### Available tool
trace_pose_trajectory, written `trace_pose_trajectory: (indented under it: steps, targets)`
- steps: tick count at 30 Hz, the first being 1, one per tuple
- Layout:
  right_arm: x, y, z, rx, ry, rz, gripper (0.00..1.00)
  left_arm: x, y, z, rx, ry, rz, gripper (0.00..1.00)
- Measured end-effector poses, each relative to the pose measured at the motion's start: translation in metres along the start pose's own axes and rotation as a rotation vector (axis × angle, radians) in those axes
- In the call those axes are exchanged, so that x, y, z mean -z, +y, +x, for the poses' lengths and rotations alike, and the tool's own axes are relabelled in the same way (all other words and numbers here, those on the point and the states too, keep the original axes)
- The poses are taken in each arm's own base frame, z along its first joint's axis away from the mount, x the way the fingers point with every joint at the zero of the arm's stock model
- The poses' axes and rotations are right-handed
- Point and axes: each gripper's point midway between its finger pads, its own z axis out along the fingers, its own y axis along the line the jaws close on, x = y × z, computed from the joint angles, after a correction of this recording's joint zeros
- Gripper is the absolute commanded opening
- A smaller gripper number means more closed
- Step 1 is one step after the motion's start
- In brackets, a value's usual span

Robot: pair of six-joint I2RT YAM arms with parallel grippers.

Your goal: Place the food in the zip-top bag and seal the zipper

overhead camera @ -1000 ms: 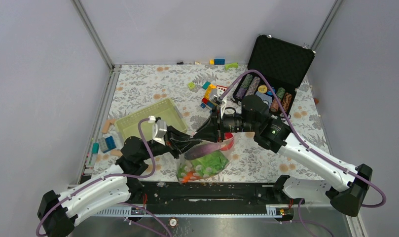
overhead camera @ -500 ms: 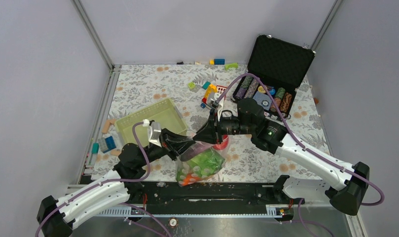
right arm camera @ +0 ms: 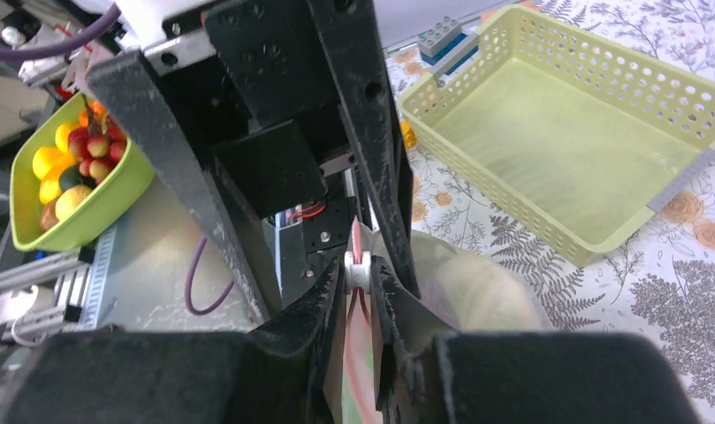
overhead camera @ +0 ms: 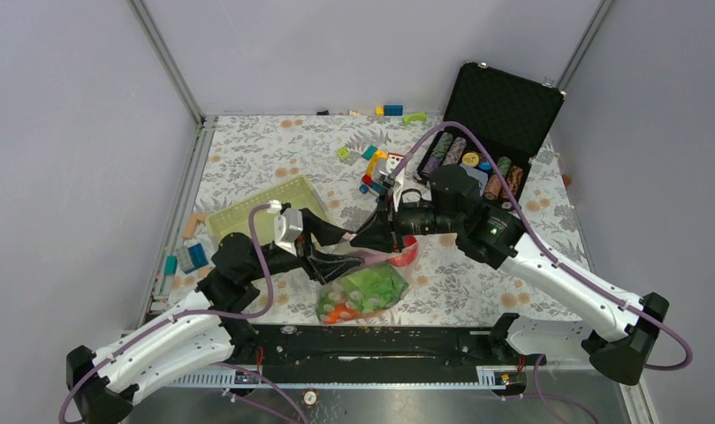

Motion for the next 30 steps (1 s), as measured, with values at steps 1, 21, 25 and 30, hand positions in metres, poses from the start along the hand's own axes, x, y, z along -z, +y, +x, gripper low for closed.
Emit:
trace_pose_trajectory:
  steps: [1,21,25,30]
  targets:
    - [0.002,0.003,-0.004,0.010,0.003,-0.011,0.00,-0.002,-0.001,-0.006,-0.011,-0.003,0.008,0.51]
    - [0.017,0.028,0.000,0.111,0.149,-0.138,0.00,-0.003,0.004,0.011,-0.098,0.122,0.023,0.46]
    - [0.017,0.027,-0.001,0.120,0.161,-0.138,0.00,-0.007,0.003,0.008,-0.103,0.125,0.039,0.42]
    - [0.016,0.026,-0.002,0.128,0.176,-0.138,0.00,-0.010,-0.001,-0.001,-0.115,0.117,0.060,0.25]
